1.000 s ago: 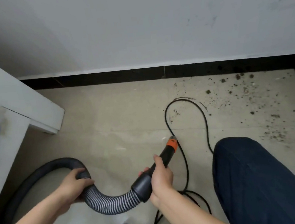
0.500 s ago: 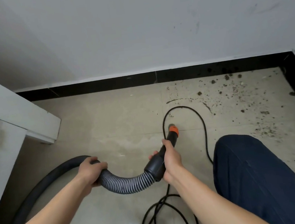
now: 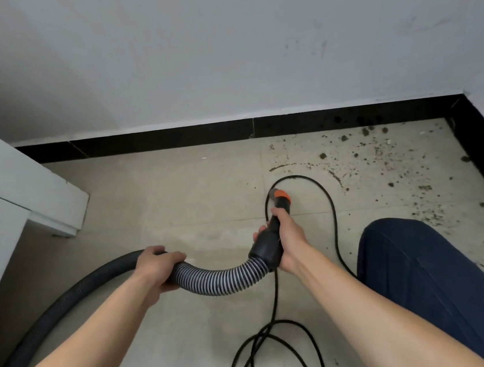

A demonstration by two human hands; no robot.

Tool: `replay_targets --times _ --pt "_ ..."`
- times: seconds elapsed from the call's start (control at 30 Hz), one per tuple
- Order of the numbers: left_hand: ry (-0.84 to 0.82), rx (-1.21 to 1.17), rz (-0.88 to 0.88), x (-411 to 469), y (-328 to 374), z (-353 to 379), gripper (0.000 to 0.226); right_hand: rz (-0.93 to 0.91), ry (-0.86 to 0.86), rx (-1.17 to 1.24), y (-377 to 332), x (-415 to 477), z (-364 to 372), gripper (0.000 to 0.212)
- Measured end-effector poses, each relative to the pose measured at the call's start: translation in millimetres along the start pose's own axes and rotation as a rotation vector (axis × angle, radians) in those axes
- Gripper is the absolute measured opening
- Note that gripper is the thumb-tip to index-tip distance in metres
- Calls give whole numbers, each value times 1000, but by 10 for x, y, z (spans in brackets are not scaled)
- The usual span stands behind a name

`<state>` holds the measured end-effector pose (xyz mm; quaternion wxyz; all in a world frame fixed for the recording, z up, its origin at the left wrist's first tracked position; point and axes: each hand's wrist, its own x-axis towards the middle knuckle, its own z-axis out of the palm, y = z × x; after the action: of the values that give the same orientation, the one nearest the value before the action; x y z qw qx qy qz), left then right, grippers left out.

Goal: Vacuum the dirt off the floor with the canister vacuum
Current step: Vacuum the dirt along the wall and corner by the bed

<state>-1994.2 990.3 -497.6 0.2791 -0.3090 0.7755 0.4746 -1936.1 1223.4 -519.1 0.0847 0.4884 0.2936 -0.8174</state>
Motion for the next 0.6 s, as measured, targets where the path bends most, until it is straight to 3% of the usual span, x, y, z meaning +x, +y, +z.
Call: replay_targets --times 0.2,0.37,0.6 --pt "36 80 -6 -34 -210 -89 57 75 -83 -124 325 -29 47 28" --pt "28 -47 1 -2 -101 -181 62 2 -41 -74 84 221 187 30" --pt "25 -136 11 56 -51 -289 65 10 -108 -138 -54 467 420 31"
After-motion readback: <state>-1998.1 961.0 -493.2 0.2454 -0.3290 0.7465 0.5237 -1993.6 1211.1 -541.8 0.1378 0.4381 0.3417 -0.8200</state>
